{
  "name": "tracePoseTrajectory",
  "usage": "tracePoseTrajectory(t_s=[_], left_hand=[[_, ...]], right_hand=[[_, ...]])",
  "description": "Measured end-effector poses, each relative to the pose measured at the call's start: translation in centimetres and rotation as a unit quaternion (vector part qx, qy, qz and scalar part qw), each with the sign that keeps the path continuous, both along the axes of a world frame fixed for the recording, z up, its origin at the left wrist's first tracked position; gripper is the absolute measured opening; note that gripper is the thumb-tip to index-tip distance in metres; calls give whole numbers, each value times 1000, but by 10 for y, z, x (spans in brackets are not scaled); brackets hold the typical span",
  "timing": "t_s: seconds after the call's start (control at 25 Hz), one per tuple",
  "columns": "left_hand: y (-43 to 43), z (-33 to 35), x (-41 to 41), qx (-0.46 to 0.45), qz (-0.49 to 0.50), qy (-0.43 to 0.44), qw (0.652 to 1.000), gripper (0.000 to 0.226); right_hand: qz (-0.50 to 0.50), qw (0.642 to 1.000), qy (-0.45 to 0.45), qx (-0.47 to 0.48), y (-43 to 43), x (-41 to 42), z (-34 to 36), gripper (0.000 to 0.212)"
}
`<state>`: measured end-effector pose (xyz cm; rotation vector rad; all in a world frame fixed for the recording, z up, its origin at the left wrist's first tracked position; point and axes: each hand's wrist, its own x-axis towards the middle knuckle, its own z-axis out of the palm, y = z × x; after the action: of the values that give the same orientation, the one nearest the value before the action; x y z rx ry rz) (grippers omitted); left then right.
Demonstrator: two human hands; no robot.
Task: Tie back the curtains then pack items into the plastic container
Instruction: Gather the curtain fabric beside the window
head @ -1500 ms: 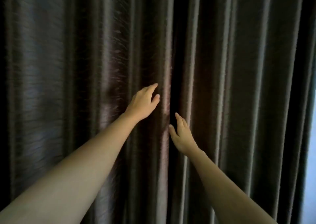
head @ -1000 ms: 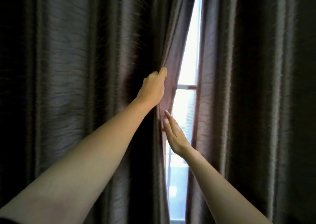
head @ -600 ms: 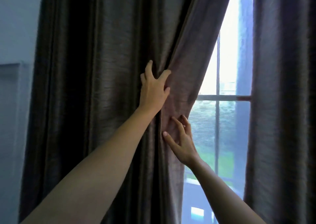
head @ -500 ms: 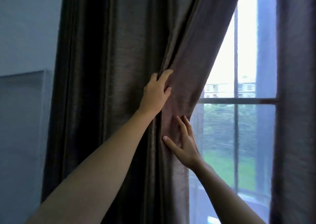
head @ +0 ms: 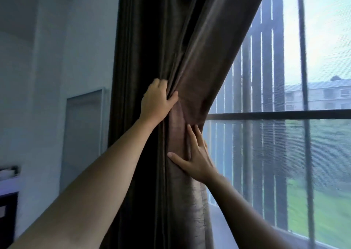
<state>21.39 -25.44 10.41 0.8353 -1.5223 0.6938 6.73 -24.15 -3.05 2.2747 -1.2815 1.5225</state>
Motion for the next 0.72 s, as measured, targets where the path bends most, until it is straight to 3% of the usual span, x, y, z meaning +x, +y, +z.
tracePoseTrajectory(t_s=[0.16,0.48,0.56,0.64,0.72], left_hand=[[-35,5,47,10,-34,-12,999,26],[-124,2,147,39,104,55,992,37],[-144,1,169,53,40,115,991,48],[-155,-5,184,124,-100,167,973,74],[-161,-11,190,209,-176,173,946,88]], right_hand=[[4,1000,16,6,-46,53,10,102],[24,999,45,9,-136,152,11,102],[39,998,44,24,-156,176,12,105],[44,998,30,27,-172,193,9,106],[42,999,9,15,-184,203,2,107]])
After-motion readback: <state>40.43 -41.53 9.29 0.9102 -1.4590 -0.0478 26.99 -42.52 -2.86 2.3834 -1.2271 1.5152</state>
